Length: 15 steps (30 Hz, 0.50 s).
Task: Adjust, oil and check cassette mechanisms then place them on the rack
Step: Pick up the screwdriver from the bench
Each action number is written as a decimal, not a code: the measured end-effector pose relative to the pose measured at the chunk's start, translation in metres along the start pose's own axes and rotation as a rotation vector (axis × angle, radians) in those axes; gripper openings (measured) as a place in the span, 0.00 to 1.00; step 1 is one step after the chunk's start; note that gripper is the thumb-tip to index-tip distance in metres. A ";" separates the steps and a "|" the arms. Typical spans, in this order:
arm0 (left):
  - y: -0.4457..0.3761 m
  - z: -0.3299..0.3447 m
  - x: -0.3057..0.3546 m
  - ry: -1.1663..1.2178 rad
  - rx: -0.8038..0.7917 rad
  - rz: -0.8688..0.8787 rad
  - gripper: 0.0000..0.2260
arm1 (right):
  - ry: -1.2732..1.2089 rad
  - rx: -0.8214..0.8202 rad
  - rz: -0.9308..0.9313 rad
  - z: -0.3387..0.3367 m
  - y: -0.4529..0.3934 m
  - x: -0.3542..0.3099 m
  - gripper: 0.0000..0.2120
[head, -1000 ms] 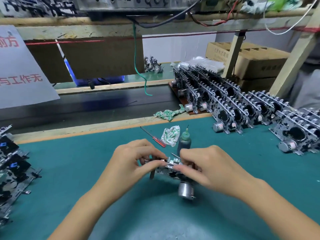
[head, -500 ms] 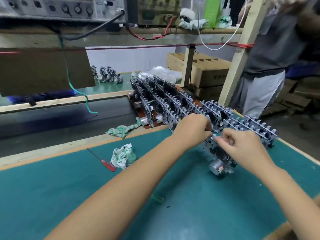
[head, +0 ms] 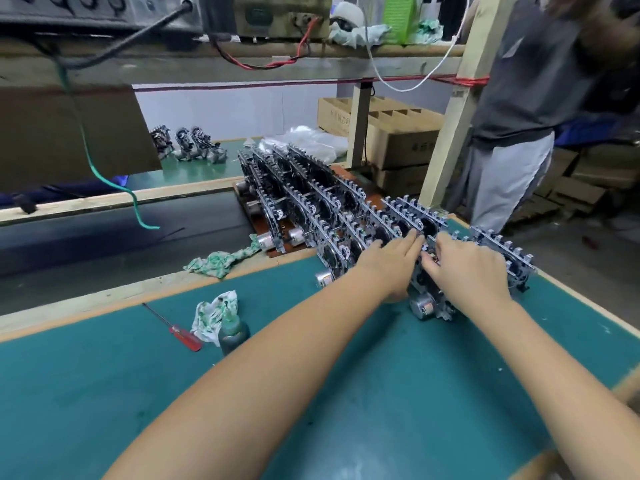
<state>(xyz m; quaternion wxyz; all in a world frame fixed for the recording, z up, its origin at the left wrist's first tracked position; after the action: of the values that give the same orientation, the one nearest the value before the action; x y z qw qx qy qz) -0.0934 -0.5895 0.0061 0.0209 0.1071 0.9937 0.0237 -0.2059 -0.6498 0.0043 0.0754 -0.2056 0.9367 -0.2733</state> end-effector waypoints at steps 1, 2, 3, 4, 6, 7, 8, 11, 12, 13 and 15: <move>0.003 -0.003 0.003 -0.037 0.017 0.009 0.41 | 0.022 0.020 -0.013 -0.007 0.002 -0.001 0.13; 0.008 -0.008 0.005 -0.048 0.055 0.020 0.39 | -0.009 0.037 -0.032 -0.015 0.007 -0.002 0.13; 0.017 -0.013 0.008 -0.038 0.118 0.023 0.36 | -0.086 0.047 -0.051 -0.024 0.014 -0.004 0.12; 0.031 -0.018 0.010 -0.025 0.199 0.014 0.31 | -0.195 0.042 -0.055 -0.034 0.026 -0.008 0.11; 0.071 -0.022 0.014 -0.045 0.334 -0.035 0.20 | -0.418 -0.020 -0.061 -0.052 0.058 -0.021 0.10; 0.096 -0.019 0.015 -0.044 0.371 -0.058 0.17 | -0.498 -0.087 -0.078 -0.057 0.075 -0.030 0.10; 0.124 -0.014 0.016 -0.027 0.394 -0.083 0.16 | -0.550 -0.176 -0.107 -0.061 0.091 -0.042 0.10; 0.217 0.004 0.021 0.017 0.472 -0.173 0.12 | -0.624 -0.410 -0.298 -0.066 0.139 -0.086 0.12; 0.247 0.014 0.022 0.021 0.519 -0.213 0.10 | -0.642 -0.425 -0.385 -0.069 0.153 -0.103 0.12; 0.276 0.025 0.024 0.028 0.560 -0.258 0.07 | -0.653 -0.400 -0.488 -0.073 0.166 -0.122 0.12; 0.335 0.048 0.032 0.115 0.611 -0.389 0.06 | -0.652 -0.374 -0.699 -0.083 0.194 -0.164 0.13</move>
<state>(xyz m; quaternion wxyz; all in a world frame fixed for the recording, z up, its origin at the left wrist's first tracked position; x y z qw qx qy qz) -0.0516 -0.2539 -0.0259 -0.0639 -0.0839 0.9563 -0.2727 -0.1459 -0.3910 -0.0264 0.2296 -0.5910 0.7726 -0.0316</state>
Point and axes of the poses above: each hand's wrist, its own y-axis away from the middle knuckle, its own z-axis out of the palm, x = y × z, the point moved 1 cm from there along -y, towards the middle knuckle, and after that the axes turned 14 degrees about z, right-handed, at the moved point
